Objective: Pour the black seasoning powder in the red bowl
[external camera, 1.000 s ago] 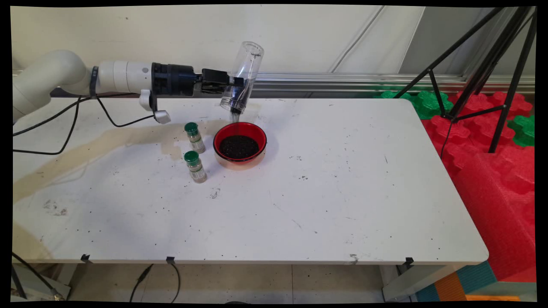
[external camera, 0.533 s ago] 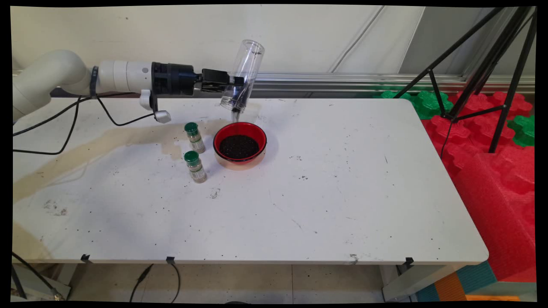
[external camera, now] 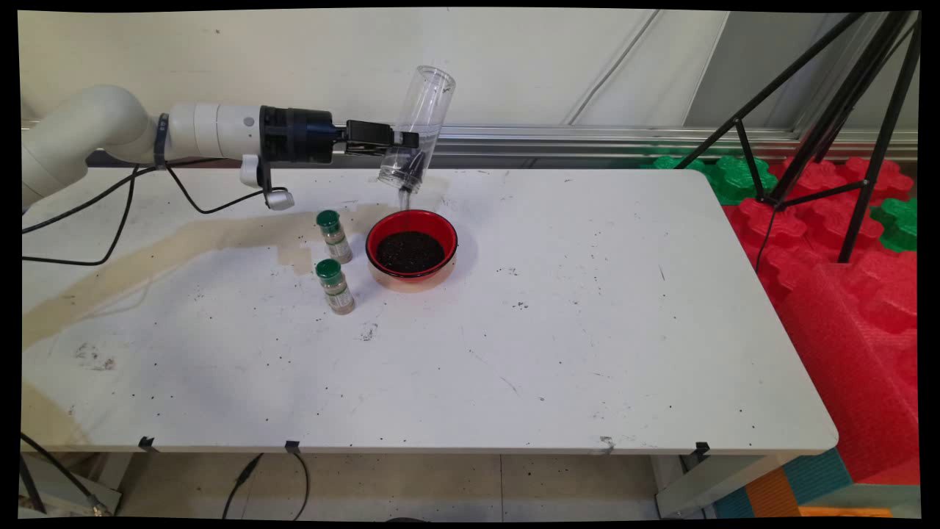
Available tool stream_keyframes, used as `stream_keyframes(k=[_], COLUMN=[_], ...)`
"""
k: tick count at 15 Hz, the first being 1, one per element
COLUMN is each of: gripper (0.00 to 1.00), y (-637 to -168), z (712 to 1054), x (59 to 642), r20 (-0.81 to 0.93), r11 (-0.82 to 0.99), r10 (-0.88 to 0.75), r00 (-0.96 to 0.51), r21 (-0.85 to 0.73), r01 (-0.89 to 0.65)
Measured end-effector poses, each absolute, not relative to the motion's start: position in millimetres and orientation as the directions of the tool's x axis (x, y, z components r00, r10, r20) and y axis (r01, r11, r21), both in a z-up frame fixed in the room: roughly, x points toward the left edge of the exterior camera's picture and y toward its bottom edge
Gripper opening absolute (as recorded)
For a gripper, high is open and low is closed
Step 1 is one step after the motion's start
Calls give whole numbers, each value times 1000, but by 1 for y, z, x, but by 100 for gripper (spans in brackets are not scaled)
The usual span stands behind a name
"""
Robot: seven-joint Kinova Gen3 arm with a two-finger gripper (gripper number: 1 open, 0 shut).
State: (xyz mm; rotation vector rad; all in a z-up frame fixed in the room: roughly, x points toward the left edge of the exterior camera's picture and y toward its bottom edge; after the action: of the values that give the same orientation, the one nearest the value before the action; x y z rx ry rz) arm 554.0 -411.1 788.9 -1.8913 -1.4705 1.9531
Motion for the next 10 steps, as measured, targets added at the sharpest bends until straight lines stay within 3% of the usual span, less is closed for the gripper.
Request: stream_keyframes(k=[10], gripper=[0], y=[-412], z=[787], x=[554], r20=[-801], r11=[-600], r10=[563], r00=[-201], r21=[-564], r01=[567])
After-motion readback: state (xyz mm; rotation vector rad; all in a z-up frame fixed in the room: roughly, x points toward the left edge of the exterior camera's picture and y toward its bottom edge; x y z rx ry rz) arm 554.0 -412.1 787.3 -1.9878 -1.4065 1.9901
